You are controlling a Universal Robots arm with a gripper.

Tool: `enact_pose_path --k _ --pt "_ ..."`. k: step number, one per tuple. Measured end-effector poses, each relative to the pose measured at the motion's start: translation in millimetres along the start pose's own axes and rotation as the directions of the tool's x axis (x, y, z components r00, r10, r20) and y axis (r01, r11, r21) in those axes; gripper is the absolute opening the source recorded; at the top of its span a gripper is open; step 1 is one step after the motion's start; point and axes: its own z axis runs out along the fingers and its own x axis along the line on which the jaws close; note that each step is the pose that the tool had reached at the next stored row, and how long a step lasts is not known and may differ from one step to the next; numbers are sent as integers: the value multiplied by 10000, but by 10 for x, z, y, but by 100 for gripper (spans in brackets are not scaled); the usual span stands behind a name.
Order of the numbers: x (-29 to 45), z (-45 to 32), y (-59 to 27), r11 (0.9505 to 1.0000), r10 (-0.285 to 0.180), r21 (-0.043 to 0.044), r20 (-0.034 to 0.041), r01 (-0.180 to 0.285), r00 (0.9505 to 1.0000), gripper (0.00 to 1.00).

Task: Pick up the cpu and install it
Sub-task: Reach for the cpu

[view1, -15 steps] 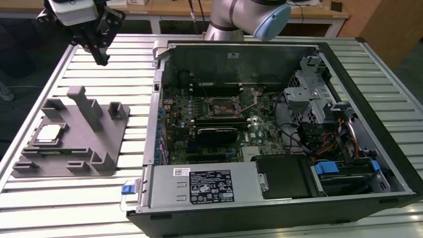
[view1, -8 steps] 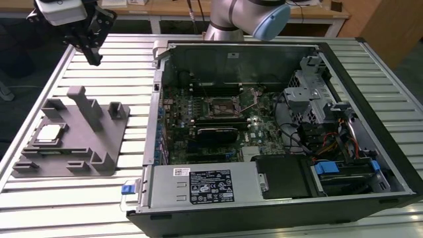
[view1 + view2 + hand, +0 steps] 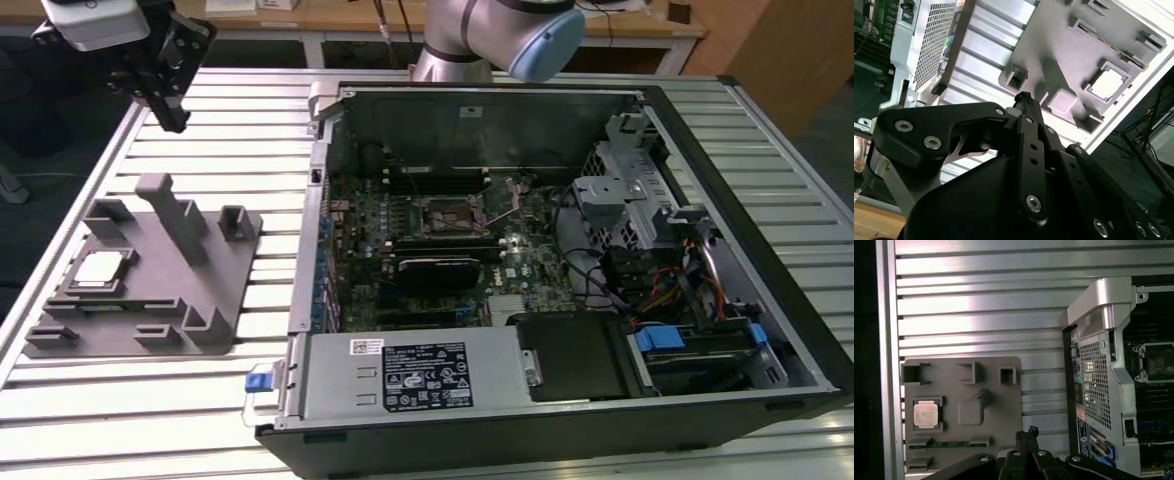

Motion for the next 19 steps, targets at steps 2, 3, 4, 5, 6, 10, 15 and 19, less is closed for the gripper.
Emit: enact_pose_path --k 2,3,4,5,6,10,15,19 --pt "35 -1 -3 10000 -1 0 0 1 10000 11" --pt "56 -1 -4 10000 -1 0 0 1 10000 11" --pt "78 -2 -6 10000 -1 0 0 1 10000 11" --pt "117 -2 -9 10000 -1 0 0 1 10000 11" --pt "137 -2 -11 10000 -1 0 0 1 10000 11" --pt "202 -3 -15 10000 0 0 0 0 10000 11" --pt "289 -1 -22 10000 0 0 1 0 10000 11" --pt "358 2 -28 10000 -1 -1 1 1 10000 11"
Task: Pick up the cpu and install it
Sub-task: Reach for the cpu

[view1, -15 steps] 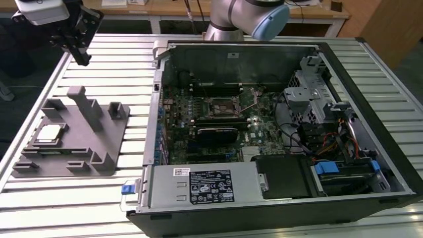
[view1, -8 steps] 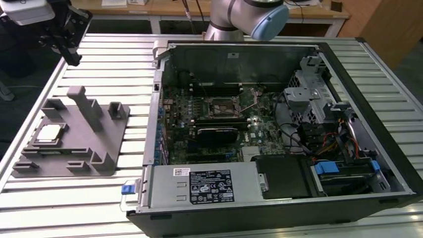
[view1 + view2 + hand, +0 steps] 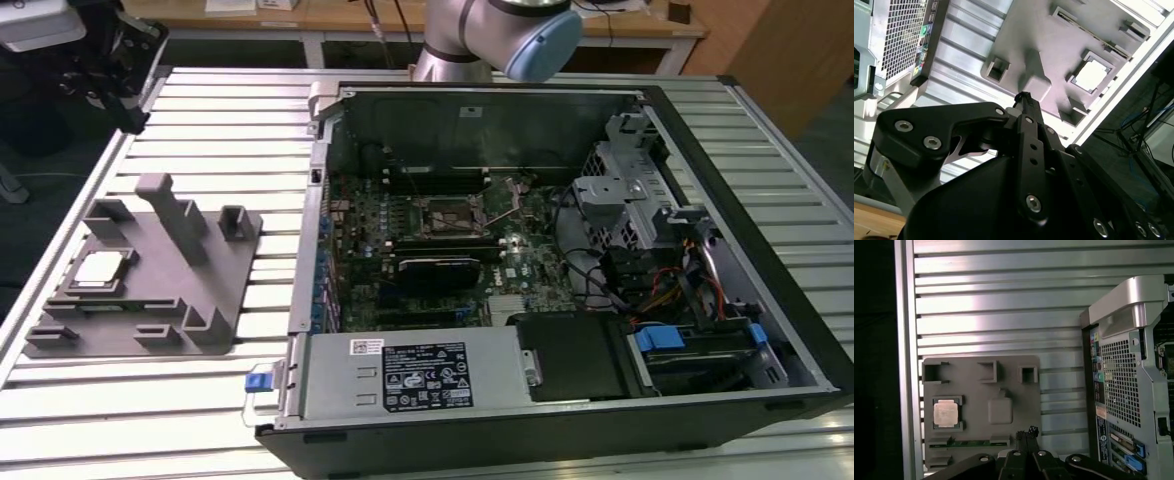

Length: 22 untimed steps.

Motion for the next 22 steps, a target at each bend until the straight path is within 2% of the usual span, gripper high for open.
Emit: enact_pose_path --k 22 --pt "369 3 -28 10000 0 0 0 0 10000 11"
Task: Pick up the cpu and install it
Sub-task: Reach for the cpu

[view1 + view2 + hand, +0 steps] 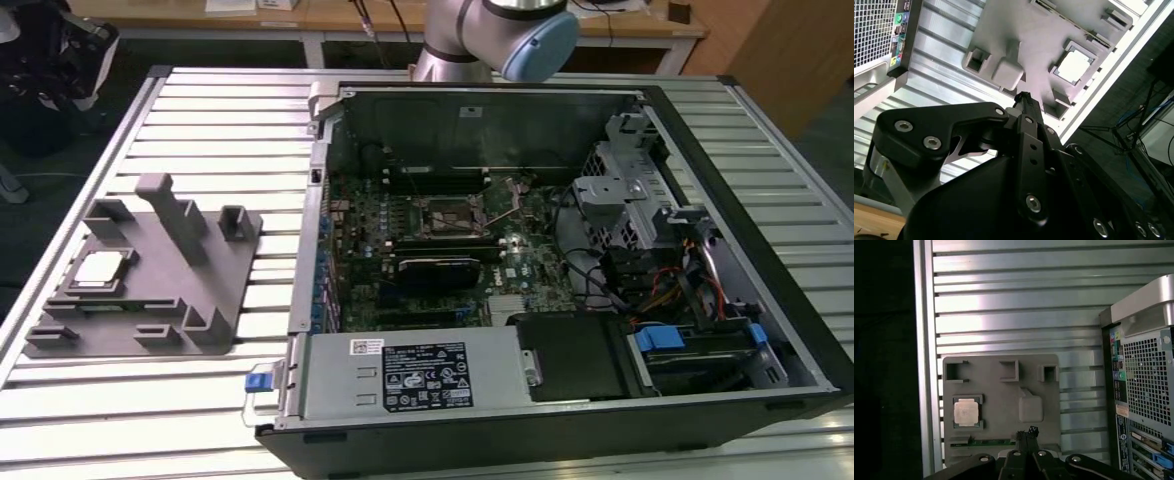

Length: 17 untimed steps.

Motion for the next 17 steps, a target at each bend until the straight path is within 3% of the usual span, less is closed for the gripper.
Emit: enact_pose_path --k 17 --pt "262 29 -21 10000 0 0 0 0 10000 11"
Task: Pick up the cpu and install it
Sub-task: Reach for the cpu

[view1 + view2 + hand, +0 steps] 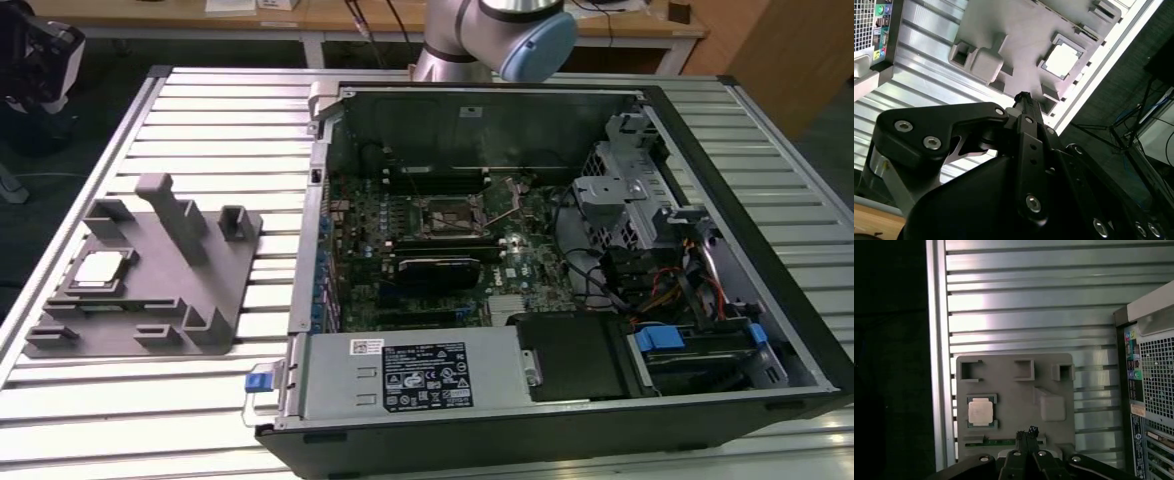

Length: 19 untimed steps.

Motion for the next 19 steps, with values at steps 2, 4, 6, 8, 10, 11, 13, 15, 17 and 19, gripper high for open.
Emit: enact_pose_path --k 2,4,6,8,10,11,13,15,17,19 --pt "28 11 -3 10000 0 0 0 0 10000 11" --pt "52 23 -5 10000 0 0 0 0 10000 11" --pt "73 34 -7 10000 0 -1 1 0 10000 11" --pt "91 44 -9 10000 0 -1 1 0 10000 11" --pt "110 53 -11 10000 0 -1 1 0 10000 11" --pt "119 58 -12 10000 0 0 0 0 10000 11" --pt "131 67 -13 10000 0 -1 1 0 10000 11" --pt "145 76 -14 10000 0 0 0 0 10000 11" --pt "156 88 -16 10000 0 -1 2 0 10000 11" --pt "167 100 -17 10000 0 0 0 0 10000 11"
